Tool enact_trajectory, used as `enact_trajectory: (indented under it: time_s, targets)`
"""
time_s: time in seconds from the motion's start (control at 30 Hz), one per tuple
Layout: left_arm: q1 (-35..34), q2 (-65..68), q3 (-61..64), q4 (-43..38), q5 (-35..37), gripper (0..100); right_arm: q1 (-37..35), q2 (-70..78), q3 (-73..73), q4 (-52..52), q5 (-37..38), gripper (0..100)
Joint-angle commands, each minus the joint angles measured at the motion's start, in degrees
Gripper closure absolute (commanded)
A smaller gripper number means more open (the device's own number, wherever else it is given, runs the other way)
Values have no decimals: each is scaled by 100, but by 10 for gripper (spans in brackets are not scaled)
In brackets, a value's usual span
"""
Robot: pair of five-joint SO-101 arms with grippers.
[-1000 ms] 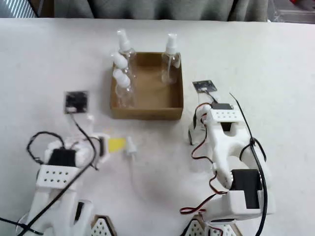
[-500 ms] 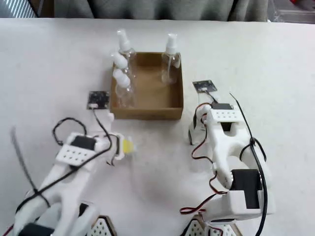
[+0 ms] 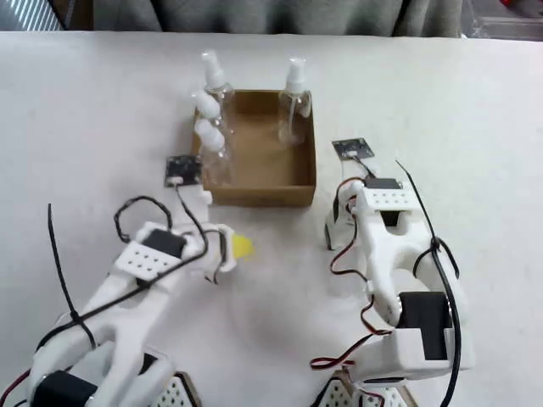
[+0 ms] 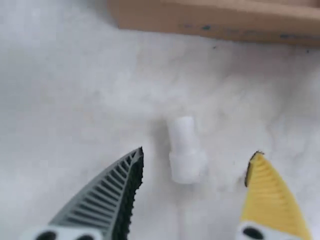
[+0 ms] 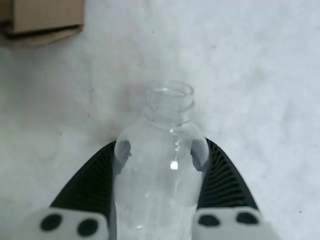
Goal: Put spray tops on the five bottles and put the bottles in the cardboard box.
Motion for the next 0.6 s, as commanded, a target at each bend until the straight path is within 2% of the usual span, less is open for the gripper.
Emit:
enact_trajectory:
  time_s: [0.0, 0.13, 0.37, 0.57]
  targets:
    - [303, 13, 281, -712, 167, 680, -48, -22, -105, -84, 53, 981]
    - [356, 13, 571, -1196, 730, 680, -48, -22, -105, -84, 53, 981]
    - [391, 382, 466, -1081, 747, 680, -48, -22, -105, -84, 53, 981]
    - [391, 1613, -563, -211, 782, 680, -110, -22, -105, -84, 53, 981]
